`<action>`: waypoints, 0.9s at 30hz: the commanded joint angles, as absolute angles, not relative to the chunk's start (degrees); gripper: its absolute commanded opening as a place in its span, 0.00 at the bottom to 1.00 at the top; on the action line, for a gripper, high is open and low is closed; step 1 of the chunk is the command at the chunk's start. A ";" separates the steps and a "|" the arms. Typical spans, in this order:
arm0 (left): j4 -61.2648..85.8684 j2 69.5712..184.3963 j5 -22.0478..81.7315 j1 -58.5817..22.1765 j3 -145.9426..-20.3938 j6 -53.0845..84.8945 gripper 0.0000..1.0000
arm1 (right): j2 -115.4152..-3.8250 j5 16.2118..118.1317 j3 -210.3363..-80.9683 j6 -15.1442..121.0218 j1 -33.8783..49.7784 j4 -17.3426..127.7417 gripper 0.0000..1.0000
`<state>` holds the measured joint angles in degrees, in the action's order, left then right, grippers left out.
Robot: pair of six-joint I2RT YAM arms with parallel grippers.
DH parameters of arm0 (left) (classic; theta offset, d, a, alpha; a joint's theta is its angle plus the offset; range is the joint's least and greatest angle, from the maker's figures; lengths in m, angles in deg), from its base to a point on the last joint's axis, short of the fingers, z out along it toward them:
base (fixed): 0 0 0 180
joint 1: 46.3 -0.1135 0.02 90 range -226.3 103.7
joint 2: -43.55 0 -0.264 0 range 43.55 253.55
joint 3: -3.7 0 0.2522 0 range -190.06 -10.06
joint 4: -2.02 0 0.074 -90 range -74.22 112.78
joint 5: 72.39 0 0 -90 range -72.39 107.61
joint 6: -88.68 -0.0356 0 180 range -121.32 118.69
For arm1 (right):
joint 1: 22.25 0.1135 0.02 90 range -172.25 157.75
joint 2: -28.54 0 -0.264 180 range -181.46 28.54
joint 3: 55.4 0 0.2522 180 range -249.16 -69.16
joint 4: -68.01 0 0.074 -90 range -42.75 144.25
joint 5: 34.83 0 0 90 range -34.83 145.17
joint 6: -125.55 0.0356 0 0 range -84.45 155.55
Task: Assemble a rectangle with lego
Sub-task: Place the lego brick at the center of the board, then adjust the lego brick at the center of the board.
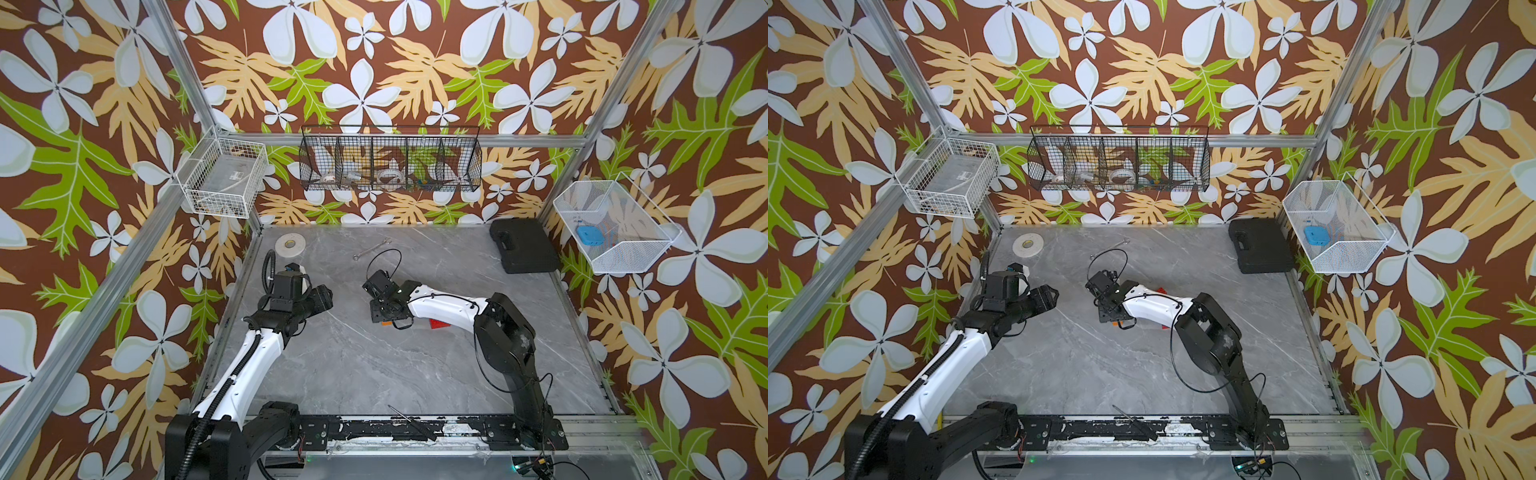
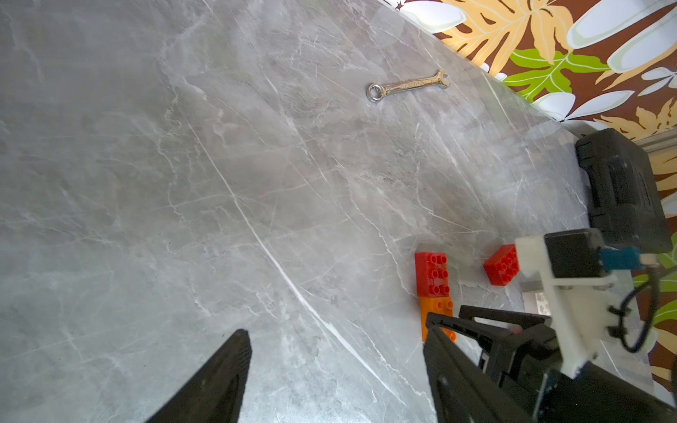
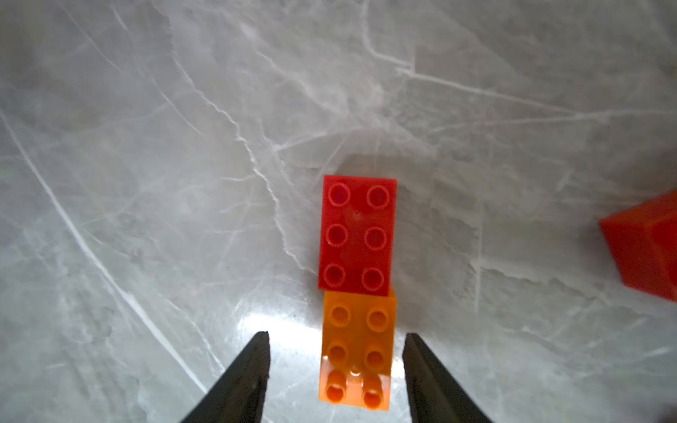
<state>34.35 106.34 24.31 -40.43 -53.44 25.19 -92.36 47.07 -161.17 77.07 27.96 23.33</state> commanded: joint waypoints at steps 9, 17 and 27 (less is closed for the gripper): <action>34.70 107.79 24.00 -40.50 -53.57 24.96 0.76 | -87.72 46.19 -163.33 68.67 26.69 21.97 0.56; 34.96 108.67 23.25 -40.50 -53.66 24.83 0.74 | -87.56 50.91 -160.53 70.20 25.34 22.29 0.55; 35.28 108.77 22.71 -40.54 -53.84 24.61 0.75 | -92.42 49.08 -160.32 72.02 26.86 21.78 0.56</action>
